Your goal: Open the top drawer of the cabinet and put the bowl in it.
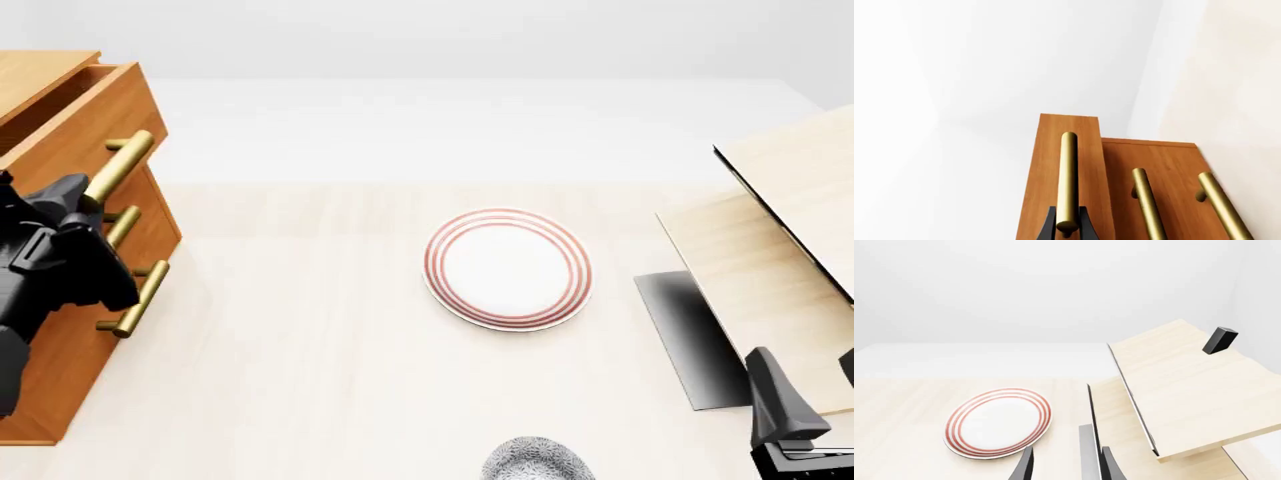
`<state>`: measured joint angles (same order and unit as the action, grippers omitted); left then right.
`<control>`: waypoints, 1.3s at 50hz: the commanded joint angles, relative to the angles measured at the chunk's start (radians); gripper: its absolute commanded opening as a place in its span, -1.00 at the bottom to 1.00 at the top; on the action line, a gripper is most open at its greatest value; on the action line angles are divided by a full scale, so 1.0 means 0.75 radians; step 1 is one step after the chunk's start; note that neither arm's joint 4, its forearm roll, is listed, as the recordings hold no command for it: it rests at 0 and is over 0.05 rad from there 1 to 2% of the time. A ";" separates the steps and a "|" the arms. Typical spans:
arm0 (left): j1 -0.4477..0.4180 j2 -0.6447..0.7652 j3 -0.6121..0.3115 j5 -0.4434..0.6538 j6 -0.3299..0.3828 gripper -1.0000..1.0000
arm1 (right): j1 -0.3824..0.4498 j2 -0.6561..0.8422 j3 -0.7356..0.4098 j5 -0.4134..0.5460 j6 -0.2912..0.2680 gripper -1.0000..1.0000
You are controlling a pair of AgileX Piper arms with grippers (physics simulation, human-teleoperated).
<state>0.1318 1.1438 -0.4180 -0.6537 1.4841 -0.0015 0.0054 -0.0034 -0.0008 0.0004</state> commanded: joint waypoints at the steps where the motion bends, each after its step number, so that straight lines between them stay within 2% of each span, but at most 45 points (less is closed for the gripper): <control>1: -0.091 -0.041 0.058 0.013 0.018 -1.00 | 0.000 -0.001 0.000 0.000 0.000 1.00; 14: -0.142 -0.085 0.054 0.042 0.021 -1.00 | 0.000 -0.001 0.000 0.000 0.000 1.00; 28: -0.226 -0.008 0.044 -0.028 0.062 -1.00 | 0.000 -0.001 0.000 0.000 0.000 1.00; 65: -0.402 -0.083 0.033 0.005 0.069 -1.00 | 0.000 -0.001 0.000 0.000 0.000 1.00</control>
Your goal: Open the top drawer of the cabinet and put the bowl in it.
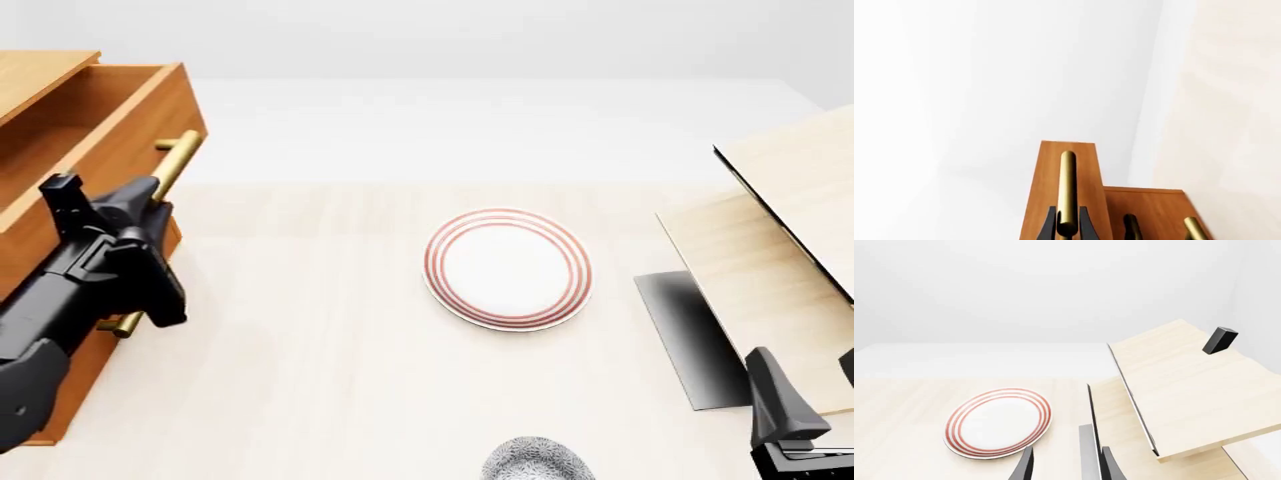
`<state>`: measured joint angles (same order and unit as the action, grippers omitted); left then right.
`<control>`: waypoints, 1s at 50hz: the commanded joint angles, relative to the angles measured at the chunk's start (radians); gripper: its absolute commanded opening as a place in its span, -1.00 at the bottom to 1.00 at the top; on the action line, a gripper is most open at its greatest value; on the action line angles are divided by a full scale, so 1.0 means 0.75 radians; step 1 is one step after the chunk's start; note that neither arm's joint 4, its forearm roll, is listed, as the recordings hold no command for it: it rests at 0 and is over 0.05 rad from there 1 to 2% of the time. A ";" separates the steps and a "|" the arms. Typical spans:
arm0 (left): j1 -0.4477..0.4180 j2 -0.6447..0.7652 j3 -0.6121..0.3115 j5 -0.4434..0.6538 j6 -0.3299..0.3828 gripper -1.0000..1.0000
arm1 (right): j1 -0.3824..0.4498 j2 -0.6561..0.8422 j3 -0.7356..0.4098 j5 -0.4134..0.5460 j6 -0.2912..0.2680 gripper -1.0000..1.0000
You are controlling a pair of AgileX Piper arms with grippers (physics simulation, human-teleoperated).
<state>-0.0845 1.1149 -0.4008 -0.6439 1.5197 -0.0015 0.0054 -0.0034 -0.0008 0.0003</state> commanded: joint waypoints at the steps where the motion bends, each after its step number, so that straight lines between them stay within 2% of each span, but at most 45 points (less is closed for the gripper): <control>1: -0.114 -0.044 0.010 -0.008 0.021 -1.00 | 0.000 -0.001 0.000 0.000 0.000 1.00; 4: -0.141 -0.042 0.020 -0.036 0.035 -1.00 | 0.001 -0.001 0.000 0.000 0.000 1.00; 19: -0.190 -0.145 0.004 0.052 0.015 -1.00 | 0.000 -0.001 0.000 0.000 0.000 1.00; 20: -0.192 -0.150 0.016 0.046 0.021 1.00 | 0.000 -0.001 0.000 0.000 0.000 1.00; 21: -0.221 -0.144 0.008 0.020 0.016 1.00 | 0.000 -0.001 0.000 0.000 0.000 1.00; 22: -0.222 -0.174 -0.009 0.070 -0.013 1.00 | 0.000 -0.001 0.000 0.000 0.000 1.00; 29: -0.234 -0.224 0.002 0.113 -0.009 1.00 | 0.000 -0.001 0.000 0.000 0.000 1.00; 33: -0.251 -0.229 0.016 0.089 0.010 1.00 | 0.000 -0.001 0.000 0.000 0.000 1.00; 34: -0.266 -0.237 -0.005 0.121 -0.016 1.00 | 0.000 -0.001 0.000 0.000 0.000 1.00; 36: -0.264 -0.242 0.011 0.105 0.007 1.00 | 0.000 -0.001 0.000 0.000 0.000 1.00; 38: -0.287 -0.253 -0.015 0.150 -0.022 1.00 | 0.001 -0.001 0.000 0.000 0.000 1.00; 40: -0.283 -0.260 -0.002 0.130 -0.005 1.00 | 0.000 -0.001 0.000 0.000 0.000 1.00; 50: -0.322 -0.307 -0.036 0.177 -0.052 1.00 | 0.000 -0.001 0.000 0.000 0.000 1.00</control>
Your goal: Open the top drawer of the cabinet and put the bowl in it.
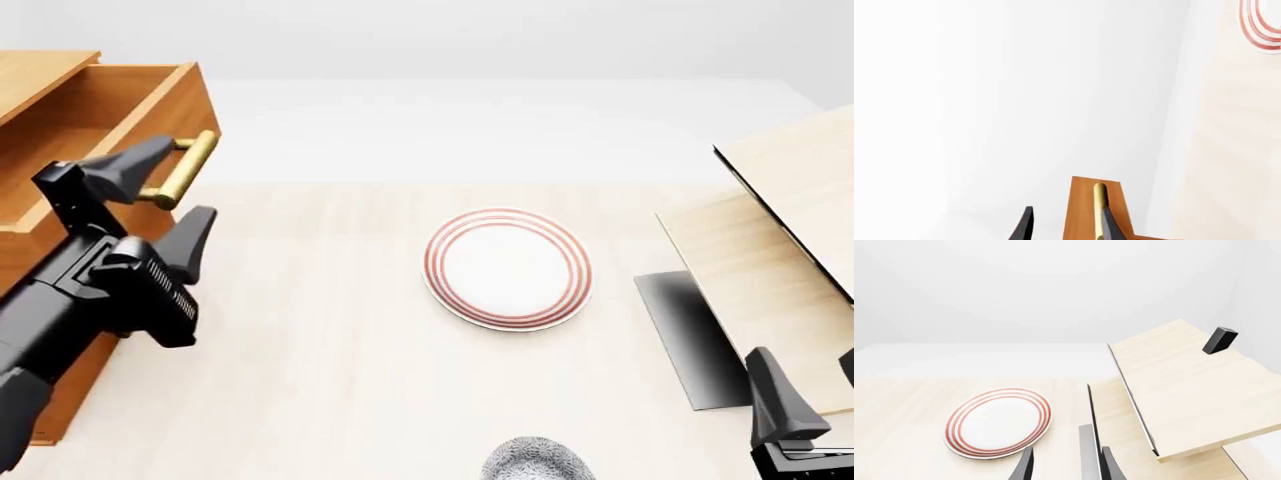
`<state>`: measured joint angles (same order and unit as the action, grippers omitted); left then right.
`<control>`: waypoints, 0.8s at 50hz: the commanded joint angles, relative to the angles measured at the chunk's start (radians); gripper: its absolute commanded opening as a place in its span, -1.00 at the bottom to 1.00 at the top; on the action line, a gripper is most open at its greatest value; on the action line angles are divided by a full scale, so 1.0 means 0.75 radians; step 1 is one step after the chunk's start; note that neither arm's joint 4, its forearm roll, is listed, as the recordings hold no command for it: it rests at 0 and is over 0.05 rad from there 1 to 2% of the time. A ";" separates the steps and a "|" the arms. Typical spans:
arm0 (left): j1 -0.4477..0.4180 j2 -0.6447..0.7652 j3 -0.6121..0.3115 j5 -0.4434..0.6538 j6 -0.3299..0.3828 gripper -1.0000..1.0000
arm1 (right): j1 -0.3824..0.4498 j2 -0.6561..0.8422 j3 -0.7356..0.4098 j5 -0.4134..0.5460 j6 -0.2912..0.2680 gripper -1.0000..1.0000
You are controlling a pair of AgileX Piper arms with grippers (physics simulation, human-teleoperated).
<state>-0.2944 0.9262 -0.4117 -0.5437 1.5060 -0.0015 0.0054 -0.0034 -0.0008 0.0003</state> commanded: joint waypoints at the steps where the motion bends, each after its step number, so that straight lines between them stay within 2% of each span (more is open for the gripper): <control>1: -0.042 -0.056 -0.027 0.053 -0.043 1.00 | 0.001 -0.001 0.000 0.000 0.000 1.00; 2: -0.056 -0.050 -0.033 0.036 -0.052 1.00 | 0.000 -0.001 0.000 0.000 0.000 1.00; 7: -0.026 -0.111 -0.106 0.194 -0.187 1.00 | 0.000 -0.001 0.000 0.000 0.000 1.00; 9: -0.020 -0.120 -0.115 0.199 -0.206 1.00 | 0.001 -0.001 0.000 0.000 0.000 1.00; 10: -0.025 -0.130 -0.153 0.264 -0.260 1.00 | 0.000 -0.001 0.000 0.000 0.000 1.00; 13: 0.003 -0.166 -0.187 0.332 -0.321 1.00 | 0.001 -0.001 0.000 0.000 0.000 1.00; 15: 0.041 -0.183 -0.227 0.430 -0.386 1.00 | 0.000 -0.001 0.000 0.000 0.000 1.00; 19: 0.053 -0.184 -0.235 0.445 -0.414 1.00 | 0.000 -0.001 0.000 0.000 0.000 1.00; 21: 0.056 -0.182 -0.296 0.536 -0.504 1.00 | 0.000 -0.001 0.000 0.000 0.000 1.00; 22: 0.055 -0.186 -0.292 0.521 -0.497 1.00 | 0.001 -0.001 0.000 0.000 0.000 1.00; 25: 0.064 -0.172 -0.358 0.635 -0.582 1.00 | 0.000 -0.001 0.000 0.000 0.000 1.00; 28: 0.087 -0.174 -0.398 0.697 -0.634 1.00 | 0.000 -0.001 0.000 0.000 0.000 1.00; 30: 0.177 -0.201 -0.405 0.767 -0.645 1.00 | 0.000 -0.001 0.000 0.000 0.000 1.00; 31: 0.132 -0.171 -0.441 0.771 -0.678 1.00 | 0.000 -0.001 0.000 0.000 0.000 1.00; 33: 0.154 -0.143 -0.528 0.887 -0.776 1.00 | 0.000 -0.001 0.000 0.000 0.000 1.00; 35: 0.124 -0.102 -0.594 0.940 -0.846 1.00 | 0.000 -0.001 0.000 0.000 0.000 1.00; 38: 0.134 -0.103 -0.595 0.949 -0.847 1.00 | 0.000 -0.001 0.000 0.000 0.000 1.00; 40: 0.111 -0.051 -0.673 1.019 -0.933 1.00 | 0.000 -0.001 0.000 0.000 0.000 1.00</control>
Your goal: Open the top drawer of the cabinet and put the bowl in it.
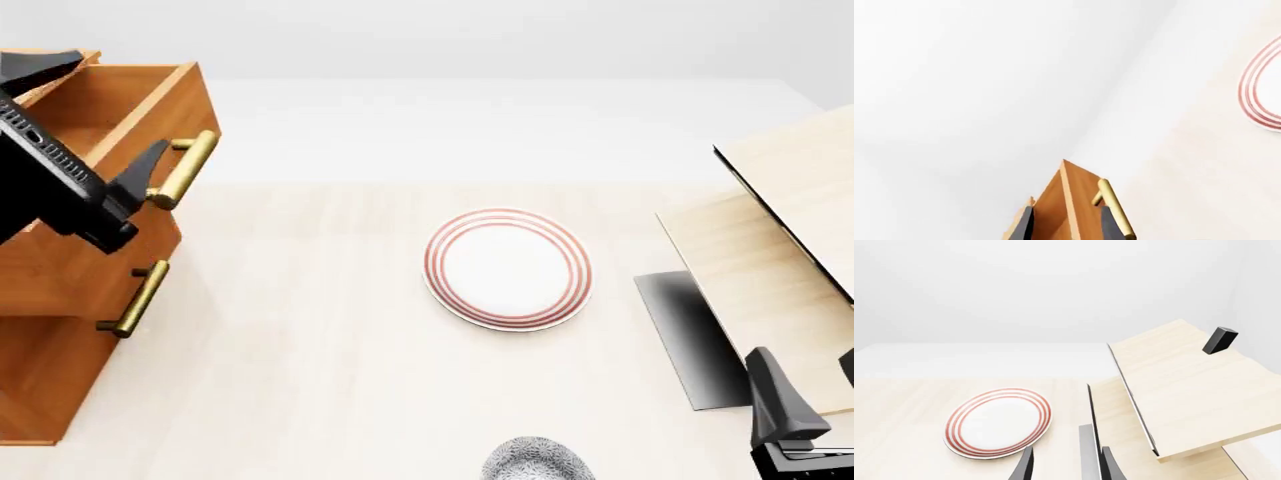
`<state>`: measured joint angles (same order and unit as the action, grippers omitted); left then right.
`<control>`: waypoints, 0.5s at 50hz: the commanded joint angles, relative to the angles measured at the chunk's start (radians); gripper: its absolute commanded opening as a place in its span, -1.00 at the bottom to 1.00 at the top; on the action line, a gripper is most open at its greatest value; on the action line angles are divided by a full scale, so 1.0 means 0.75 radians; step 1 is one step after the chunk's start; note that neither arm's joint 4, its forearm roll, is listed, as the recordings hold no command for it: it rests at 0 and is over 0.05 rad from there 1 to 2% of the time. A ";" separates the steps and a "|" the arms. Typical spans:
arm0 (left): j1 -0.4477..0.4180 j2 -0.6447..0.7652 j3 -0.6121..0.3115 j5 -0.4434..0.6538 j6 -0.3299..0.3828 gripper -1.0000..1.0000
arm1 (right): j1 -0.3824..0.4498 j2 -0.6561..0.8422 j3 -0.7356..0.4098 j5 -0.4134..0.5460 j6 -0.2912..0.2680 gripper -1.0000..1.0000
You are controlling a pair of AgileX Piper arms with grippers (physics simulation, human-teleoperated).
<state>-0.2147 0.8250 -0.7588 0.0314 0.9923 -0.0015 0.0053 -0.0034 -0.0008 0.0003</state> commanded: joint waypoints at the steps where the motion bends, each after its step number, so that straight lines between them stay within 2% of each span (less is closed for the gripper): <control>1: 0.018 0.081 -0.229 0.275 -0.265 1.00 | 0.000 -0.001 0.000 0.000 0.000 1.00; 3: 0.030 0.100 -0.258 0.316 -0.285 1.00 | 0.000 -0.001 0.000 0.000 0.000 1.00; 4: 0.030 0.153 -0.343 0.403 -0.374 1.00 | 0.000 -0.001 0.000 0.000 0.000 1.00; 6: 0.010 0.156 -0.363 0.403 -0.369 1.00 | 0.000 -0.001 0.000 0.000 0.000 1.00; 7: 0.042 0.130 -0.364 0.417 -0.362 1.00 | 0.000 -0.001 0.000 0.000 0.000 1.00; 10: 0.029 0.173 -0.436 0.480 -0.430 1.00 | 0.000 -0.001 0.000 0.000 0.000 1.00; 14: 0.039 0.193 -0.482 0.533 -0.469 1.00 | 0.001 -0.001 0.000 0.000 0.000 1.00; 17: 0.055 0.228 -0.573 0.624 -0.541 1.00 | 0.000 -0.001 0.000 0.000 0.000 1.00; 20: 0.114 0.220 -0.595 0.670 -0.551 1.00 | 0.000 -0.001 0.000 0.000 0.000 1.00; 22: 0.087 0.267 -0.657 0.708 -0.612 1.00 | 0.001 -0.001 0.000 0.000 0.000 1.00; 25: 0.108 0.267 -0.665 0.726 -0.621 1.00 | 0.000 -0.001 0.000 0.000 0.000 1.00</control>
<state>-0.1626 0.9774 -1.1483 0.4604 0.6255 -0.0015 0.0054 -0.0034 -0.0008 0.0003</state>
